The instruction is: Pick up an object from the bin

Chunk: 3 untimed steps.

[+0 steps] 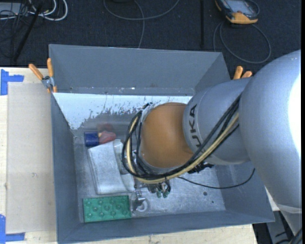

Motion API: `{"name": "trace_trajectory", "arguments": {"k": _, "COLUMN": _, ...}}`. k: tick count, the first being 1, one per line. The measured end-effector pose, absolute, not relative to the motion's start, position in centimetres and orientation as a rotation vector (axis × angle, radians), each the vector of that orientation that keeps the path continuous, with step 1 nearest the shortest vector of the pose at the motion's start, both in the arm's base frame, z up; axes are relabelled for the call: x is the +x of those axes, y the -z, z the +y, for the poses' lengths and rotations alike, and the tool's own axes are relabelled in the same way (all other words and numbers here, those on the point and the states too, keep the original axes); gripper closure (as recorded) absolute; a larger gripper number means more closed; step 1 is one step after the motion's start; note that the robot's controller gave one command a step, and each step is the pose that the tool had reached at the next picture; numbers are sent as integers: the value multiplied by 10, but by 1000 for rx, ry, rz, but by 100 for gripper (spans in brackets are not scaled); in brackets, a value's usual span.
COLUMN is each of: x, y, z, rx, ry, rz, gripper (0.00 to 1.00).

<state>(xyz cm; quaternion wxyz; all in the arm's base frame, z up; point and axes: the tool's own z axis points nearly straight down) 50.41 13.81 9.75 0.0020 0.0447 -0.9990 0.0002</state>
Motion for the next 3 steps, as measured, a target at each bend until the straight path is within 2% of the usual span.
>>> {"name": "trace_trajectory", "arguments": {"k": 1, "x": 504, "y": -98, "z": 138, "rx": 136, "ry": -1, "rz": -3134, "gripper": 100}}
{"name": "trace_trajectory", "arguments": {"k": 2, "x": 504, "y": -98, "z": 138, "rx": 136, "ry": -1, "rz": -3135, "gripper": 0}}
{"name": "trace_trajectory", "arguments": {"k": 3, "x": 504, "y": -98, "z": 137, "rx": 133, "ry": -1, "rz": -3135, "gripper": 100}}
